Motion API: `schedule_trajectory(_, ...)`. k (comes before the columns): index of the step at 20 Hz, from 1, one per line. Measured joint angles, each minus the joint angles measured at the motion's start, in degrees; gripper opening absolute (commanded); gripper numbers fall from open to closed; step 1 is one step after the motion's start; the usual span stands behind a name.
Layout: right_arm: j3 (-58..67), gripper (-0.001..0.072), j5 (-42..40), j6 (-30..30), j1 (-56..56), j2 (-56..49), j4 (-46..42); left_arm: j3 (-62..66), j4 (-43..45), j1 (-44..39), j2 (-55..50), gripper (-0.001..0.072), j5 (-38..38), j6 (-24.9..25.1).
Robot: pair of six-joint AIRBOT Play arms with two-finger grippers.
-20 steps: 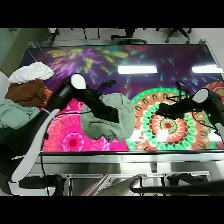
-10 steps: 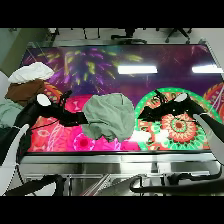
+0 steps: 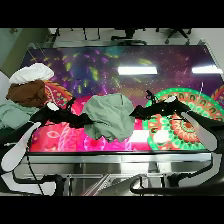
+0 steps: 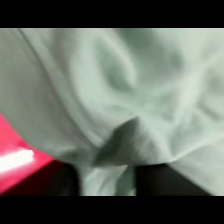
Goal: Fold the shirts.
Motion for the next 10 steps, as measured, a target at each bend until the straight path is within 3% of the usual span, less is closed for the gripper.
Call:
schedule_trajectory(1, 0.5, 0.0173, -0.4, -0.2, 0.3, -0.6, 0.2, 0.8, -0.4, 0.0, -1.2, 0.0011, 0.2, 0.3)
schedule_trajectory(2, 0.9, 0.0013, -0.9, -0.6, 0.6, -1.1, 0.2, 1.7, -0.5, 0.0, -2.2, 0.0014, 0.0, 0.7)
schedule_trajectory(7, 4.0, 0.0017, 0.2, -1.7, 0.7, -1.5, 0.5, 7.9, 1.5, 0.0, -1.9, 0.0012, -0.6, 1.1)
schedule_trajectory(10, 11.5, 0.0017, 4.6, -2.2, -0.6, 1.8, 2.5, 15.5, -0.4, 0.0, 3.5, 0.0011, -6.1, 1.0)
